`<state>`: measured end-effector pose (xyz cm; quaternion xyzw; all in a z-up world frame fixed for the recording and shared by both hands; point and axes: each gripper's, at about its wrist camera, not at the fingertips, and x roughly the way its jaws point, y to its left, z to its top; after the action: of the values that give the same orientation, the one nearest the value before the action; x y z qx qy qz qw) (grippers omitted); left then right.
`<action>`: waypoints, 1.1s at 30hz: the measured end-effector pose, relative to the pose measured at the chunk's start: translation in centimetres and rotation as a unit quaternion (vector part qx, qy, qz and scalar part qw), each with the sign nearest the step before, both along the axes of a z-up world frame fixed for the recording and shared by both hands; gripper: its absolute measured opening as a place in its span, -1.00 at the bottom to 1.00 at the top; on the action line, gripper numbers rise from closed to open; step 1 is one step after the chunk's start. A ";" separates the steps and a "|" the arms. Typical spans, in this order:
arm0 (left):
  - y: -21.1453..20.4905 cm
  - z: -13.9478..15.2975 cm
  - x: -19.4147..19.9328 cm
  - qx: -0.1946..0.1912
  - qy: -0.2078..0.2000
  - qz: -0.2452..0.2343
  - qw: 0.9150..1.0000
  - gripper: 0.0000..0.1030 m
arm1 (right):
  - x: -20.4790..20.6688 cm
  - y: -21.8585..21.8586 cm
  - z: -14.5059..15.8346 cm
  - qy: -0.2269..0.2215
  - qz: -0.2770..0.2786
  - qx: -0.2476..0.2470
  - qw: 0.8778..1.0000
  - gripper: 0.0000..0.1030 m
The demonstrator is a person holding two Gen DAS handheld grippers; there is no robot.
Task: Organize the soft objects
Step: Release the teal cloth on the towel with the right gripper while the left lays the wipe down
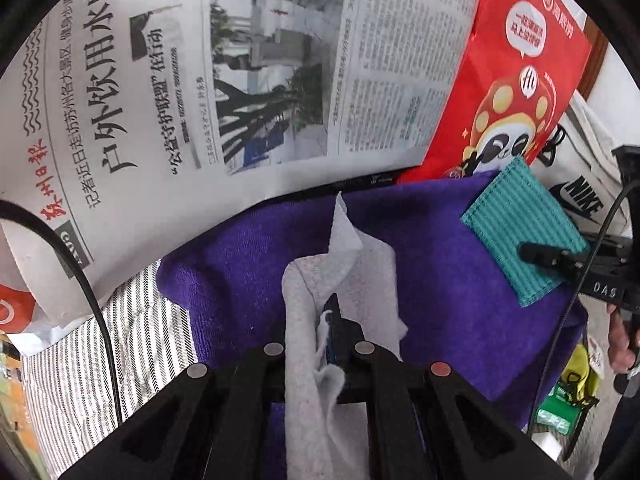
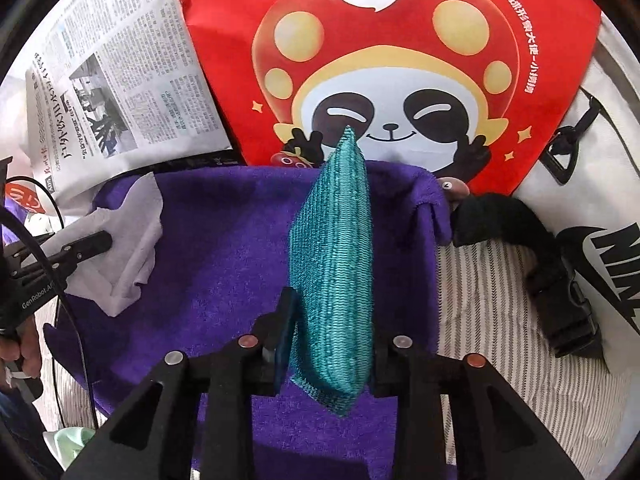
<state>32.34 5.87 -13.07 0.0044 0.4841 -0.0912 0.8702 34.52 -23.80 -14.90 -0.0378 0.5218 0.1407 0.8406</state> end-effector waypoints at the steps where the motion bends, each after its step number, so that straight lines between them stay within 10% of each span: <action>1: -0.2 -0.2 0.0 0.009 0.002 0.000 1.000 -0.84 | 0.0 -0.1 0.0 -0.004 0.000 -0.007 1.000 -0.34; 5: -0.9 -0.6 -0.1 0.036 0.004 0.000 0.999 -0.70 | -0.3 -0.4 -0.1 -0.010 0.001 -0.045 0.999 -0.05; 9: -1.5 -0.2 -0.6 0.064 -0.007 -0.001 0.998 -0.07 | -0.7 -0.8 -0.6 -0.011 0.009 -0.061 0.998 0.02; 18: -3.8 0.4 -1.3 0.103 -0.011 -0.018 0.994 0.27 | -1.8 0.6 -0.2 -0.032 0.037 -0.121 0.991 0.44; 33: -2.9 3.8 -4.7 0.108 -0.018 -0.003 0.994 0.35 | -4.6 1.4 2.4 -0.057 0.020 -0.106 0.992 0.54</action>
<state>27.68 2.94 -9.32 0.1014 0.4758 -0.0404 0.8728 29.94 -22.44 -12.48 -0.1456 0.4840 0.0990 0.8572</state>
